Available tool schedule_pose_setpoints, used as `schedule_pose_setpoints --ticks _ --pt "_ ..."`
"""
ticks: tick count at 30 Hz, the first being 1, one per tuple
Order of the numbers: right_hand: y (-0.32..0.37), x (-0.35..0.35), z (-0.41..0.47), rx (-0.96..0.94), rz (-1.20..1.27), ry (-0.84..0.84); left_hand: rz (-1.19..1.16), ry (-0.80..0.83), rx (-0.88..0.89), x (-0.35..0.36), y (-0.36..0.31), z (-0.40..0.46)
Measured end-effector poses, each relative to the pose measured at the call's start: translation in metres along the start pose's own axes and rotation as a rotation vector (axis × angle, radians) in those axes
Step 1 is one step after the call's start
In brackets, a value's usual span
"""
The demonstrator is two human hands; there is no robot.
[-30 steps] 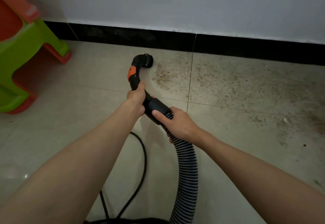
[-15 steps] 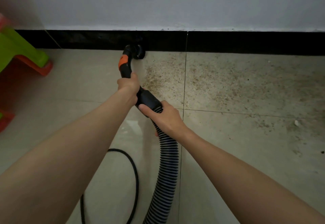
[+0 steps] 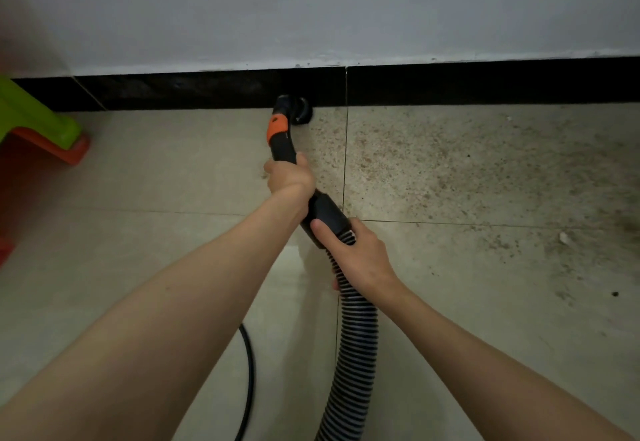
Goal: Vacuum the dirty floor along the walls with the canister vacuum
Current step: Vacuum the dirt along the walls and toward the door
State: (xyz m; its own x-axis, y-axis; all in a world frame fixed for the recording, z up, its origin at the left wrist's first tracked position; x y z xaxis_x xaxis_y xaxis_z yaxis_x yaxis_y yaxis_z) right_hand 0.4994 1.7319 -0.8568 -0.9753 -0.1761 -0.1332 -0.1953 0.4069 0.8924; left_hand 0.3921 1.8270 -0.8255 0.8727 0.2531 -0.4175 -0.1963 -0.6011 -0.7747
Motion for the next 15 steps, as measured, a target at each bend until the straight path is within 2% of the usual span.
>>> schedule_pose_setpoints --ticks 9,15 --pt "-0.012 -0.036 -0.017 -0.002 0.027 -0.068 0.035 0.084 0.032 0.042 -0.005 -0.025" --pt "-0.007 -0.031 -0.017 -0.022 0.056 -0.052 0.052 0.132 0.041 0.036 -0.005 -0.020"
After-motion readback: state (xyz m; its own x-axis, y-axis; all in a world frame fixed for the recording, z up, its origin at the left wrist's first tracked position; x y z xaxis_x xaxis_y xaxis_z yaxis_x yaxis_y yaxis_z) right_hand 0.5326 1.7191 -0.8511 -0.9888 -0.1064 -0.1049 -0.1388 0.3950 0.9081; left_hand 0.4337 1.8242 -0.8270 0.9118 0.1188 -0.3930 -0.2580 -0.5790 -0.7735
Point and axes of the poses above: each hand's wrist, its own z-axis towards the middle knuckle, its own x-axis out of the palm, y = z × x, the point moved 3 cm from there along z, towards the middle knuckle, and after that the axes turned 4 degrees about y, right-handed, at the moved point
